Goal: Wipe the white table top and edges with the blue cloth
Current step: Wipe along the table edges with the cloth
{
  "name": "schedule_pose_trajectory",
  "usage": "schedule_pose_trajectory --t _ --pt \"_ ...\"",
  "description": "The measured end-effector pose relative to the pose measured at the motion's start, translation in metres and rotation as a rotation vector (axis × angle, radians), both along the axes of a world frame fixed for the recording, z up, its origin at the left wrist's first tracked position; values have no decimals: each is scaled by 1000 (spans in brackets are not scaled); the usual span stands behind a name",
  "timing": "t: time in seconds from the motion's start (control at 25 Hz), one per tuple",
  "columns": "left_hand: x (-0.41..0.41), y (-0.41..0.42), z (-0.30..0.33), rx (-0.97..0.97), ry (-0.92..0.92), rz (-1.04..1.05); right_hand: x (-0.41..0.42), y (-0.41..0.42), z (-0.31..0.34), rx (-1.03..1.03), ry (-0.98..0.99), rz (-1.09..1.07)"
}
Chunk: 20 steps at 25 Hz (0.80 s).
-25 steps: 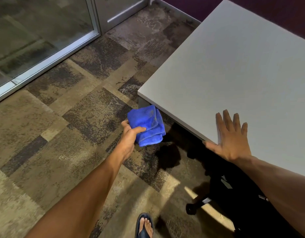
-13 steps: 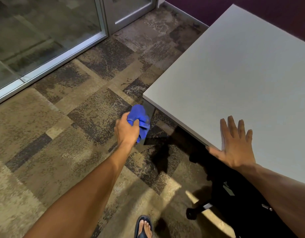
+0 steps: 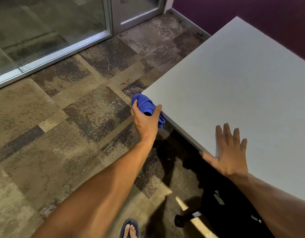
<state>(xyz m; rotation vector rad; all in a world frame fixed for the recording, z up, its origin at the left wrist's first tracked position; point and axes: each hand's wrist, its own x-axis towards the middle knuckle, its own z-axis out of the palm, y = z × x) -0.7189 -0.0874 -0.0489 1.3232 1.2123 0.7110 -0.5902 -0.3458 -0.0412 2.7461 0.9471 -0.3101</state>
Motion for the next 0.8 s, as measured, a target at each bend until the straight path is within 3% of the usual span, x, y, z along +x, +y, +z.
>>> schedule_pose_trajectory --t 0.16,0.32,0.6,0.8 --pt "7 -2 -8 92 -19 78 1 -2 -2 33 10 -5" --pt "17 6 -10 42 -117 27 3 -2 -6 25 0 -9" --pt "9 0 -6 115 48 36 4 0 -9 29 -44 -7" --pt "3 -48 -3 168 94 -119 7 -4 -13 10 -63 6"
